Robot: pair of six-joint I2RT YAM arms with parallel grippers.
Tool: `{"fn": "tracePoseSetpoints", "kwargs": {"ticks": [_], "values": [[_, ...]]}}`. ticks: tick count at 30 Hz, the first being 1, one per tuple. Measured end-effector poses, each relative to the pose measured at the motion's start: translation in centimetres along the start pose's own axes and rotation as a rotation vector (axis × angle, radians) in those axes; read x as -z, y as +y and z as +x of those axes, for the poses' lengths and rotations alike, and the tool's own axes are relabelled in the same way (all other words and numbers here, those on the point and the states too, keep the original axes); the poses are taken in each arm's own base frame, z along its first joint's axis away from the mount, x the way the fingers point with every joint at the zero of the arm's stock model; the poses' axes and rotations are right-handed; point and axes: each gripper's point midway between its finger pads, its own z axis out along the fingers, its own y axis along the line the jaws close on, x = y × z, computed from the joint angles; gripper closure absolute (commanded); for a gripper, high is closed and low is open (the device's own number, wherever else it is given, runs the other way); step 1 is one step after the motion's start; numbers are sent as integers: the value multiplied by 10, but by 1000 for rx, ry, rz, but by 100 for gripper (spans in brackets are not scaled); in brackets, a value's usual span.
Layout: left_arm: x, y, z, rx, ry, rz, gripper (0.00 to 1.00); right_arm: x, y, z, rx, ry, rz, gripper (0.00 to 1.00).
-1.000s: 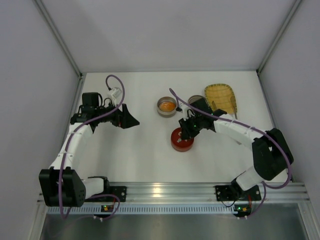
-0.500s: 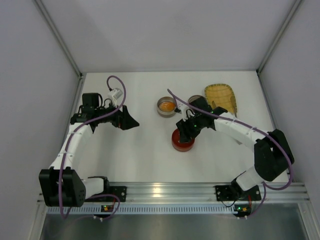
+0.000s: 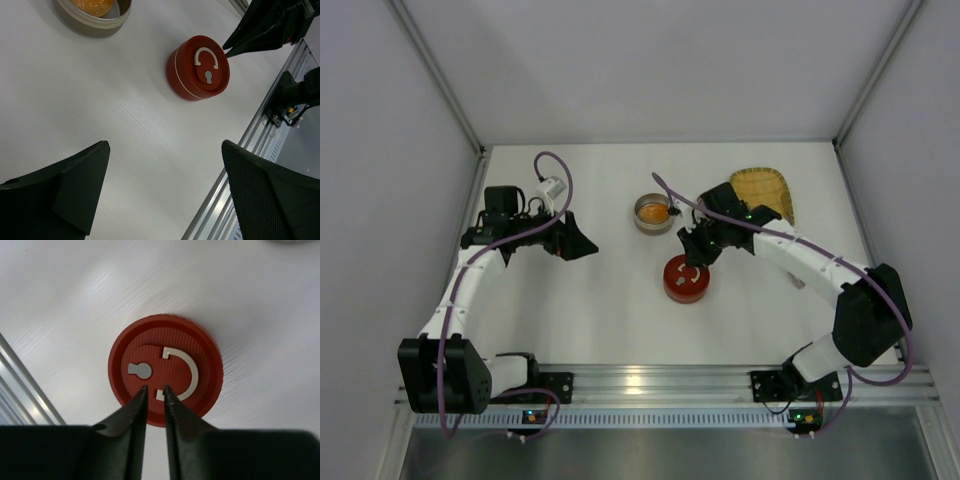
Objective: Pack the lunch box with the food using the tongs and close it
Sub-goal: Close the box lid on the packing box, then move the packing box to the center of the board.
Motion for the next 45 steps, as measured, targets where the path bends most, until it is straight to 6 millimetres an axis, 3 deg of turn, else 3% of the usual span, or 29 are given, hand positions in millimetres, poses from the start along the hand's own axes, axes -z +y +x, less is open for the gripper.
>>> {"fn": "tracePoseSetpoints", "kwargs": {"ticks": [3,7,12,13,20,30,37,45], "values": [[0,0,0,-3,0,0,2,3,-4,-7,36,-13,19,93],[0,0,0,-4,0,-1,2,6,-5,-15,75,-25,15,88],[0,0,0,-4,-1,0,2,-2,-10,-16,96,-7,11,54],[0,0,0,-4,-1,0,2,-5,-12,-17,100,0,9,53],[0,0,0,-4,-1,-1,2,-29,-28,-23,141,43,0,51],[0,1,-1,-7,-3,-1,2,-48,-44,-4,187,118,-22,52],[0,1,-1,-7,-3,-1,2,-48,-45,-2,242,119,-52,61],[0,1,-1,-8,-3,-4,2,-36,-26,32,263,159,-130,64]]}}
